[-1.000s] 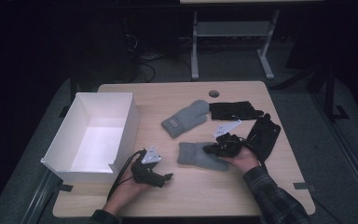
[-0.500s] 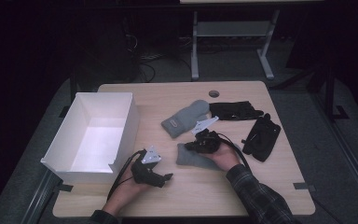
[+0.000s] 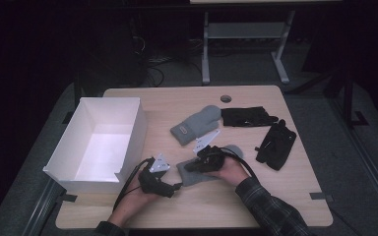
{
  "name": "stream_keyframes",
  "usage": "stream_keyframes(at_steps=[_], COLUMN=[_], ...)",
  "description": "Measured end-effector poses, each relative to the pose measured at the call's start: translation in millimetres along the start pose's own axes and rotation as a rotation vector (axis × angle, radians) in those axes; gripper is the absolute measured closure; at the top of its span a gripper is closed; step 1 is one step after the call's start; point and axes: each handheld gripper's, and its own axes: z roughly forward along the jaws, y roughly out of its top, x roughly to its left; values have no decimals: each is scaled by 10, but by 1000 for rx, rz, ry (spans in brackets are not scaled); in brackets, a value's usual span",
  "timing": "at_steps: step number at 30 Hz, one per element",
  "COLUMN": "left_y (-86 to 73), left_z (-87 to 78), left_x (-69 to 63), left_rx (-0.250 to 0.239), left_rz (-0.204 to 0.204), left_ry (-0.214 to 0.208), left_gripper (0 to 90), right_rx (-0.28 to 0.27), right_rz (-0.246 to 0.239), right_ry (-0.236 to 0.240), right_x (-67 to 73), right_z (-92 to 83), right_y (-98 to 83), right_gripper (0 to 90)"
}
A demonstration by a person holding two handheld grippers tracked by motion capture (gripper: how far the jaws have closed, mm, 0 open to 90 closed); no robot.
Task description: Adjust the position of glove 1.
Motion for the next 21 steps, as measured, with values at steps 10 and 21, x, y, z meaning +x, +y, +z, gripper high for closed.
stream_keyframes(at_steps=[10,21], left_y=[-1,-2], left_z=[0,2], left_x=[-4,-8], left_rx=[0,-4], left_rz=[-6,-12], left_ry=[-2,-4], left_gripper=[124,124], right_rx=[-35,22], right_rz=[75,223], right_ry=[-169,-309], right_x=[-173,-455], right_z=[-499,-753], right_y=[-141,-580], right_gripper=[900,900])
